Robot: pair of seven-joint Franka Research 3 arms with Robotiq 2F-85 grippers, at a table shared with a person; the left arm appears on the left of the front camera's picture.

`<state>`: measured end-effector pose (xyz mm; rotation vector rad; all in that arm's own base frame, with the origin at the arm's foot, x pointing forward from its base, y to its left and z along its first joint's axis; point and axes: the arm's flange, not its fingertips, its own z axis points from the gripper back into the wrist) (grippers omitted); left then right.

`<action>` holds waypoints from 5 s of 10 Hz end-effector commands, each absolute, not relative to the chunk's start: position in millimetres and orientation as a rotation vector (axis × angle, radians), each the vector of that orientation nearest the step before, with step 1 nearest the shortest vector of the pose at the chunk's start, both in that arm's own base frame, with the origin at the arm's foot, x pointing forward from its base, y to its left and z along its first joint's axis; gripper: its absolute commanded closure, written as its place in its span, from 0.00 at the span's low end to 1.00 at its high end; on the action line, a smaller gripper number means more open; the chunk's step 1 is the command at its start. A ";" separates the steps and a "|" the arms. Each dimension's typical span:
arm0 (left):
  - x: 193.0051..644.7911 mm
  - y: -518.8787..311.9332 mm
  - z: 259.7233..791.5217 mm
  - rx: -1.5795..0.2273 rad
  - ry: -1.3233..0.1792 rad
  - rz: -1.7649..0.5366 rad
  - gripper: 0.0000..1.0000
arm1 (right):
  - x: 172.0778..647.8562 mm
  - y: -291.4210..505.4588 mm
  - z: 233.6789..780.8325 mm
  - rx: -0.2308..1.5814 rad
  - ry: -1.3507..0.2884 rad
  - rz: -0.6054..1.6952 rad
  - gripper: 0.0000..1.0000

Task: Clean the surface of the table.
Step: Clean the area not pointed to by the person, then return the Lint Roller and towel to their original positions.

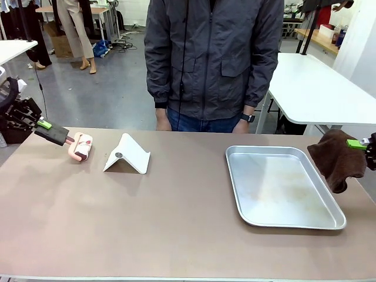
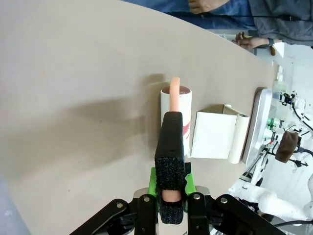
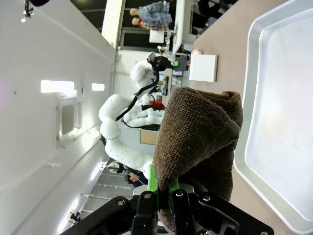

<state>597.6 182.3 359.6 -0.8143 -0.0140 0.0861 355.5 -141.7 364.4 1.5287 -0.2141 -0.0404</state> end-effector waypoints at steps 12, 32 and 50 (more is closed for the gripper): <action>476.0 243.8 422.3 -1.242 -0.183 0.009 0.78 | 355.3 -142.4 369.7 1.548 -0.226 -0.035 0.91; 272.1 345.6 356.7 -1.396 -0.225 0.045 0.78 | 355.3 -142.4 369.7 1.548 -0.226 -0.035 0.91; 373.6 87.5 504.7 -1.160 -0.046 -0.073 0.78 | 405.1 204.3 378.5 1.398 -0.322 0.133 0.91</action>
